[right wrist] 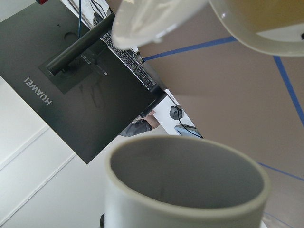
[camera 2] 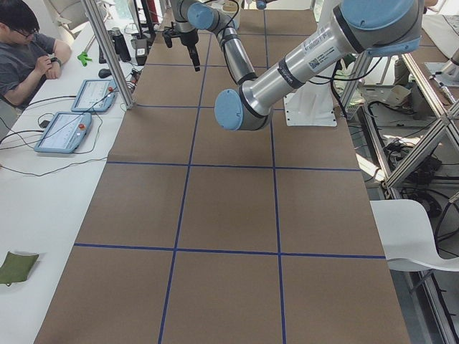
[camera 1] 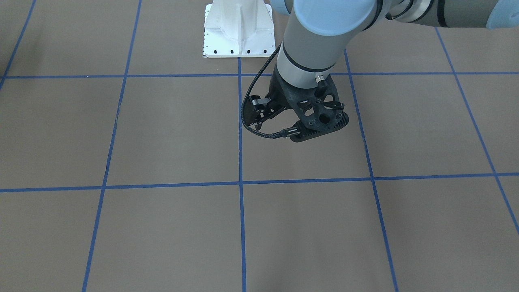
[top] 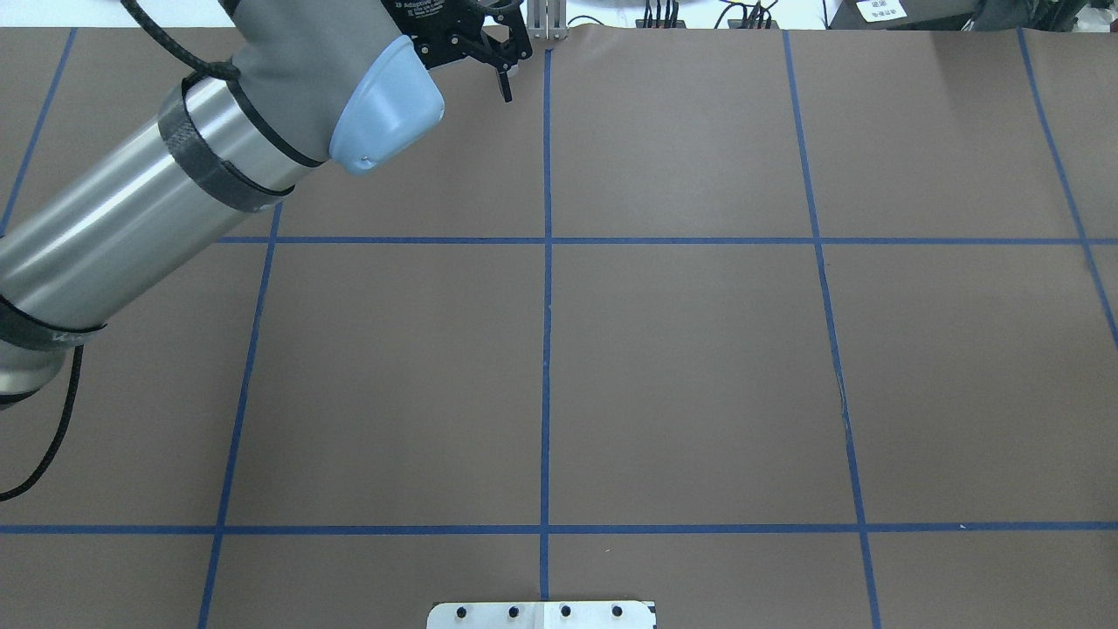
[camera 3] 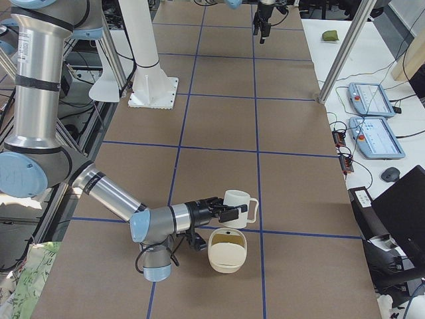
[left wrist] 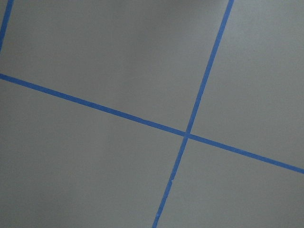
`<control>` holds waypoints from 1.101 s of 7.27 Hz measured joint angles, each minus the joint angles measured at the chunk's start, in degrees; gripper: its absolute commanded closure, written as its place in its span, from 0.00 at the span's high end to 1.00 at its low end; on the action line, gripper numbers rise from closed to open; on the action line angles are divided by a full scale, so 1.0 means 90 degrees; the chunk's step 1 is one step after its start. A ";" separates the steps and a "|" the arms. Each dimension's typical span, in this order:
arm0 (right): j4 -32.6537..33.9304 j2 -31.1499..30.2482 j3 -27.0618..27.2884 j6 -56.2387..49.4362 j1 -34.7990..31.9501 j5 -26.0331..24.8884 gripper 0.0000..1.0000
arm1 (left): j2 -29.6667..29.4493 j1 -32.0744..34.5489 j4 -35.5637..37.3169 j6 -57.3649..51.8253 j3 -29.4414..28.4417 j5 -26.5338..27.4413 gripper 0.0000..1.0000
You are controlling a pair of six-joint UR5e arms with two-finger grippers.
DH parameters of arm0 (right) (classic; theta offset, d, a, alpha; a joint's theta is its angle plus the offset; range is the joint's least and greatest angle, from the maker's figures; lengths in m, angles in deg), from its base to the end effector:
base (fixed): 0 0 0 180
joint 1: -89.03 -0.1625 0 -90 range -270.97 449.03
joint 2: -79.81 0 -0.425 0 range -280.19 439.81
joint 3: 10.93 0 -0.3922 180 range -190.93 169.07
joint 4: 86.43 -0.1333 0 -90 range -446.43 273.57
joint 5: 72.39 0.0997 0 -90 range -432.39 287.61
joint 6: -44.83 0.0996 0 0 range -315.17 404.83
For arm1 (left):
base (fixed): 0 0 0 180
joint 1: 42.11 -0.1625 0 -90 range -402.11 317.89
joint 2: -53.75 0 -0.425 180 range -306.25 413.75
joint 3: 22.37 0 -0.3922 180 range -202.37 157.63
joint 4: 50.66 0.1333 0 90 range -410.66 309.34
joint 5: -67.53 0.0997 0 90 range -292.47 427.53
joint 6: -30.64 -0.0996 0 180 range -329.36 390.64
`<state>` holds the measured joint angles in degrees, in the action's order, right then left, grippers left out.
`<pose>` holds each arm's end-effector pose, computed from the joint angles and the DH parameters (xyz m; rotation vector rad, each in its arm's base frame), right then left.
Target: Left arm hands cup to right arm to dump lemon
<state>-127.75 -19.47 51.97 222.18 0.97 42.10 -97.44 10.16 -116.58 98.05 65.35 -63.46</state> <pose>0.0808 -0.3319 0.7074 -0.3920 -2.0346 1.8449 0.3744 -0.5950 0.0362 -0.1970 0.8838 -0.2650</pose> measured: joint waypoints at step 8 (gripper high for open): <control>-0.0243 0.0183 0.0026 0.2310 -0.0235 0.0133 0.00 | 0.0005 -0.0171 0.0000 0.0000 -0.0024 0.0271 1.00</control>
<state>-129.93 -17.82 52.21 242.97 -1.14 43.30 -97.39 8.62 -116.58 98.05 65.14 -61.03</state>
